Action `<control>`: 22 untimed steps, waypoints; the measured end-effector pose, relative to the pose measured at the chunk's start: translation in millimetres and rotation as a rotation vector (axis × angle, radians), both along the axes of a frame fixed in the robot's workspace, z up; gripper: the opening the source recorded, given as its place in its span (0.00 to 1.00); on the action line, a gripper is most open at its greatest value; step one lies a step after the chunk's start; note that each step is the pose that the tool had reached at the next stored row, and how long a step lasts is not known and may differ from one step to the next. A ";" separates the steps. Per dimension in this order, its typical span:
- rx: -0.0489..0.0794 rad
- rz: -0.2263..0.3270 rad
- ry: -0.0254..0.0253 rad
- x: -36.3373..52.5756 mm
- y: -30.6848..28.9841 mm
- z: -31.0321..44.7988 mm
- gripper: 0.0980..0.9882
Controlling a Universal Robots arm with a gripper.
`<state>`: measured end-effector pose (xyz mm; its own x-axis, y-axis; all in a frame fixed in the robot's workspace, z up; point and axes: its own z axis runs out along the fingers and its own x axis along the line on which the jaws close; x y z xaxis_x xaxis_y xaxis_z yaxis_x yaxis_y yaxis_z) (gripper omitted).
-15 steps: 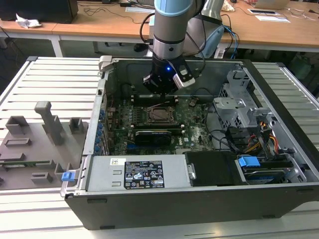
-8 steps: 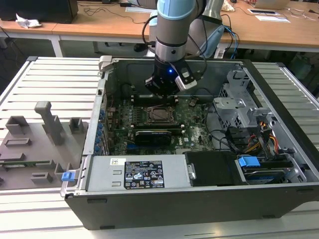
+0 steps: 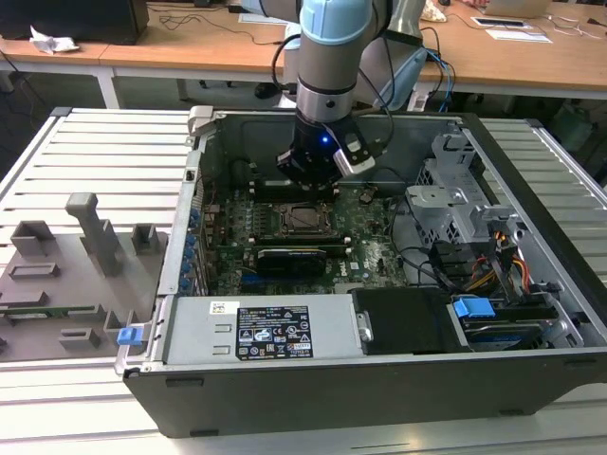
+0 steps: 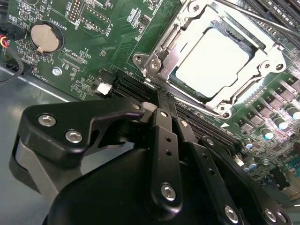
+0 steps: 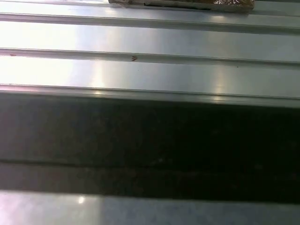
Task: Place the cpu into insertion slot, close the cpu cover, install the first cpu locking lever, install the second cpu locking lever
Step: 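Install the first cpu locking lever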
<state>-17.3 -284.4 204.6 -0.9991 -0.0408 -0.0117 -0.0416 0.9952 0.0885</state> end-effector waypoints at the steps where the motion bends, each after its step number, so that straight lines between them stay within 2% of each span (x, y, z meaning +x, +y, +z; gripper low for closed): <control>1: 0.000 0.000 0.0002 0.2 0.0 -0.4 0.01; 7: -0.001 0.000 -0.0003 1.0 0.0 0.6 0.01; 11: -0.012 0.000 0.0002 1.3 -0.1 -0.9 0.01; 19: -0.014 0.000 0.0000 1.4 0.0 -2.9 0.01; 22: -0.015 0.000 -0.0001 1.5 0.0 3.2 0.01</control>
